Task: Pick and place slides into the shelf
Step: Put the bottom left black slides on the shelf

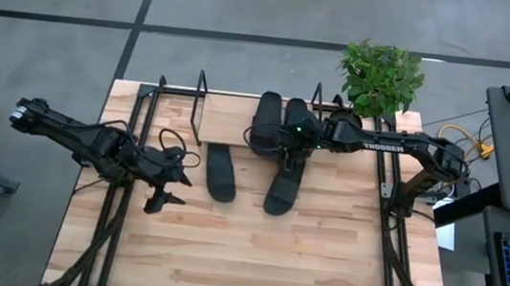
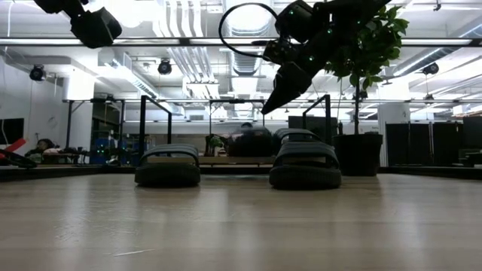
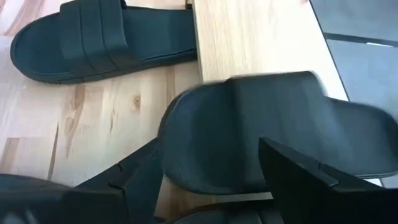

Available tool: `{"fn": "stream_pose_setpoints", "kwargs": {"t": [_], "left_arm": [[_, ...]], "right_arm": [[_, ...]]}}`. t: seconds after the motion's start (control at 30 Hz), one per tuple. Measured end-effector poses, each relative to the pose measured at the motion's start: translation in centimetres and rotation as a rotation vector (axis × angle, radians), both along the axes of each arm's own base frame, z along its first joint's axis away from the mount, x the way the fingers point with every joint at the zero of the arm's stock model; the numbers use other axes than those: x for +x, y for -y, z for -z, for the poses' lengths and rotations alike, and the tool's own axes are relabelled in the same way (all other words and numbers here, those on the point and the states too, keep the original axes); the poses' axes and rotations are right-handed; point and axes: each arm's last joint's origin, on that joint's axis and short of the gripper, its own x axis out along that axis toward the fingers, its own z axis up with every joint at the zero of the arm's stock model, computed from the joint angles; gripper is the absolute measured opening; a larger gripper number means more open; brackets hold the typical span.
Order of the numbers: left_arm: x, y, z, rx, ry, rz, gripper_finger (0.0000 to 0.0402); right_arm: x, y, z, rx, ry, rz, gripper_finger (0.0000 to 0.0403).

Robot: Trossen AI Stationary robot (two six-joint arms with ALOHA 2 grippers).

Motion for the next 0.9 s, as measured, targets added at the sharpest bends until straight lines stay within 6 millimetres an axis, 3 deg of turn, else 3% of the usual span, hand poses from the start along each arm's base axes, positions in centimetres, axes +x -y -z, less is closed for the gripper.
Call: {"fn": "stream_pose_setpoints", "kwargs": {"t": [0.37,0.5,0.63,0.9], "left_arm": [[0.0,0.0,0.0,-0.020,-0.005,-0.012,0.0249],[0.0,0.0,0.0,-0.021,-0.007,-0.012,0.0249],[0.0,0.0,0.0,-0.021,-0.008,-0.012,0.0249],[0.0,0.0,0.0,-0.022,-0.011,-0.012,0.0249]], "right_arm": [[0.6,-1.1,-0.9,-0.027,0.014,-0.056,0.0245],[1.2,-2.6,-1.0,-0.199,-0.007,-0.092,0.0237],[2.2,-3.5,0.0,-0.409,-0.075,-0.058,0.0231],[4.0,-3.4,2.1,-0.518,-0.176,-0.034,0.0230]]}}
